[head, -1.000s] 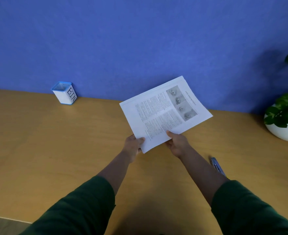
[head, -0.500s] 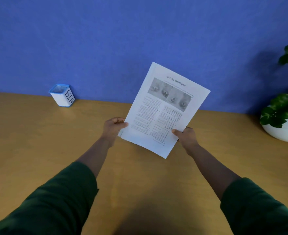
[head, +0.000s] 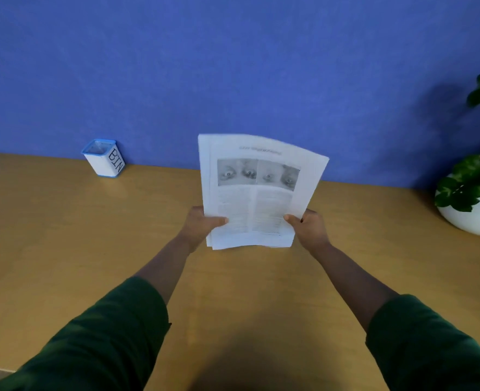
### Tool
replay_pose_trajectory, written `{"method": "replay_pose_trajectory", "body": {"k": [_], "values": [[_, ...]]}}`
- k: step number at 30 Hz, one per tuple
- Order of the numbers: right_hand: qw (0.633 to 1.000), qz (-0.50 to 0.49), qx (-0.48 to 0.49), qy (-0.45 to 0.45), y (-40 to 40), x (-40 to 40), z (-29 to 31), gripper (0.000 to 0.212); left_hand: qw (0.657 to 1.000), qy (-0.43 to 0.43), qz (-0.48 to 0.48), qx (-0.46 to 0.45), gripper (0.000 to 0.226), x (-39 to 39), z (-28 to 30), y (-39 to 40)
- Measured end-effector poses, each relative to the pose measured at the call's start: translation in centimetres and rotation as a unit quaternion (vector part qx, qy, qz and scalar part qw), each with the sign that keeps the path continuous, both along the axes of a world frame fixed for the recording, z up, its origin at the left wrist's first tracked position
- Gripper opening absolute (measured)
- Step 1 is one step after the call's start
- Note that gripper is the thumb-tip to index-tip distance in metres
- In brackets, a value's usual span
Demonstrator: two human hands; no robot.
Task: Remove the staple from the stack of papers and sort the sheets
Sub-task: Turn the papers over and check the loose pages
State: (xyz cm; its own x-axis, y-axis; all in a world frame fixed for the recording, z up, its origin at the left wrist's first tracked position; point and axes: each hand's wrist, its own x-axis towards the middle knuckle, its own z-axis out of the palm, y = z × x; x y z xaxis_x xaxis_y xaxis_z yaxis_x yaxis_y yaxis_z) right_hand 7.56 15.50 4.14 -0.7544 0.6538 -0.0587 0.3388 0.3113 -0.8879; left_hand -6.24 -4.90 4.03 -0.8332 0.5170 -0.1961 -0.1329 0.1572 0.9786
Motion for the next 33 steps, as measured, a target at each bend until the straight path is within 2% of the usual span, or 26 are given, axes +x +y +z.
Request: {"method": "replay_pose_trajectory", "body": {"k": [3,10,13,18,21,24,27,31,33], "values": [[0.999,0.019,0.016,-0.026,-0.4,0.4,-0.6,0.028,1.000,-0.021,-0.011,-0.005,0.032,0.7,-1.4,-0.4],[1.000,0.009,-0.001,0.009,-0.1,-0.3,0.8,0.027,1.000,0.001,0.006,0.013,0.030,-0.1,-0.3,-0.2],[0.999,0.022,0.003,-0.039,-0.4,0.3,-0.2,0.027,0.999,-0.010,-0.005,-0.035,0.032,0.5,-1.2,-0.6],[0.998,0.012,-0.038,-0.053,-0.3,0.5,-0.9,0.028,0.998,0.004,-0.008,-0.066,0.031,0.3,-1.1,-0.1],[0.992,0.001,-0.116,-0.048,0.2,0.3,-0.5,0.028,0.998,-0.001,-0.006,-0.067,0.021,-0.6,0.1,0.2],[0.976,-0.011,-0.206,-0.076,0.5,0.5,-0.7,0.027,0.997,-0.050,0.017,-0.064,0.014,-1.1,0.3,-0.2],[0.946,-0.060,-0.309,-0.079,0.4,0.9,-1.1,0.026,0.987,-0.143,0.065,-0.043,0.023,-0.4,-0.4,-0.2],[0.911,-0.134,-0.383,-0.079,-0.6,1.0,-2.1,0.032,0.964,-0.250,0.089,0.010,0.014,2.6,-1.9,0.6],[0.895,-0.166,-0.406,-0.081,-1.3,1.0,-2.5,0.035,0.958,-0.275,0.076,0.004,0.013,4.1,-2.7,1.3]]}}
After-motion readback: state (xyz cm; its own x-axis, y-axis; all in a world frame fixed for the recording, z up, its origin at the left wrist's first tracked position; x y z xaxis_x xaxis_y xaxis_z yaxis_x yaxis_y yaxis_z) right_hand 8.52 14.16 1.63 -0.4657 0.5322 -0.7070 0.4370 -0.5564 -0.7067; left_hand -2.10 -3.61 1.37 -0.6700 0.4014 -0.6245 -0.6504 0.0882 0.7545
